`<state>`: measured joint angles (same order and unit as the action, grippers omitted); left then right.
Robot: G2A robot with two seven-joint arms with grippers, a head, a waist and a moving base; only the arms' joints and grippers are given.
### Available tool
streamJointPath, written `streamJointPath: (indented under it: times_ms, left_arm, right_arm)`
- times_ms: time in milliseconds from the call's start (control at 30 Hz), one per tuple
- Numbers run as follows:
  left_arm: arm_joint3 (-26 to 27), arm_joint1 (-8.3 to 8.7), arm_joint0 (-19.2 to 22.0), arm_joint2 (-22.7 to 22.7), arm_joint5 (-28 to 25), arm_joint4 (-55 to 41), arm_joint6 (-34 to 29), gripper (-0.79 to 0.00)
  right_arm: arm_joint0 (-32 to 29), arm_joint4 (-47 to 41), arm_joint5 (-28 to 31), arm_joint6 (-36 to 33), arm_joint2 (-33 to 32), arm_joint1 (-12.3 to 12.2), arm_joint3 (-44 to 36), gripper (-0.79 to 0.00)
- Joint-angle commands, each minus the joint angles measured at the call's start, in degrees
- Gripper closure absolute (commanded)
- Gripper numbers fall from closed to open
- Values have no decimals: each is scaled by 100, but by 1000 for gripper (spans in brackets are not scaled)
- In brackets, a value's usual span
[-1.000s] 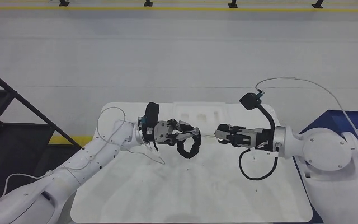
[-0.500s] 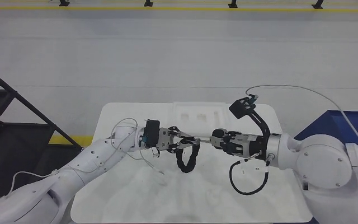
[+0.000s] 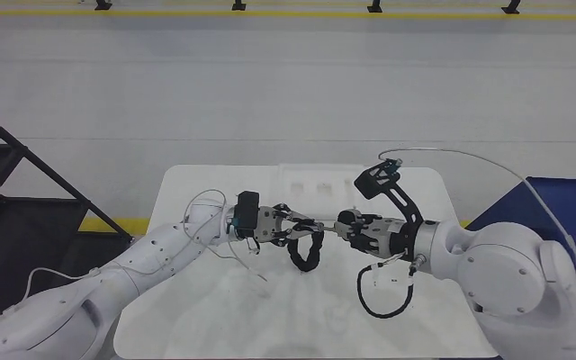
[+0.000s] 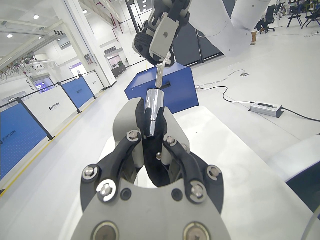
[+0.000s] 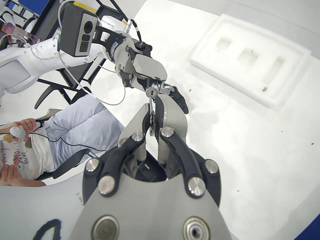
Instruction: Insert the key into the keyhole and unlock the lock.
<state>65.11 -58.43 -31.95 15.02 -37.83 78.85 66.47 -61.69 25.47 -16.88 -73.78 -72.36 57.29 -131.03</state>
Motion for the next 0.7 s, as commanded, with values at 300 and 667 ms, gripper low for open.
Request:
streamJointPath:
  times_ms: [300, 667]
  left_arm:
    - [-21, 17, 156, -347, 41, -293, 41, 0]
    - [-20, 32, 253, -527, 73, -412, 73, 0]
  right_arm:
    - [63, 210, 42, 10, 121, -28, 10, 0]
    - [90, 123, 134, 2, 174, -50, 22, 0]
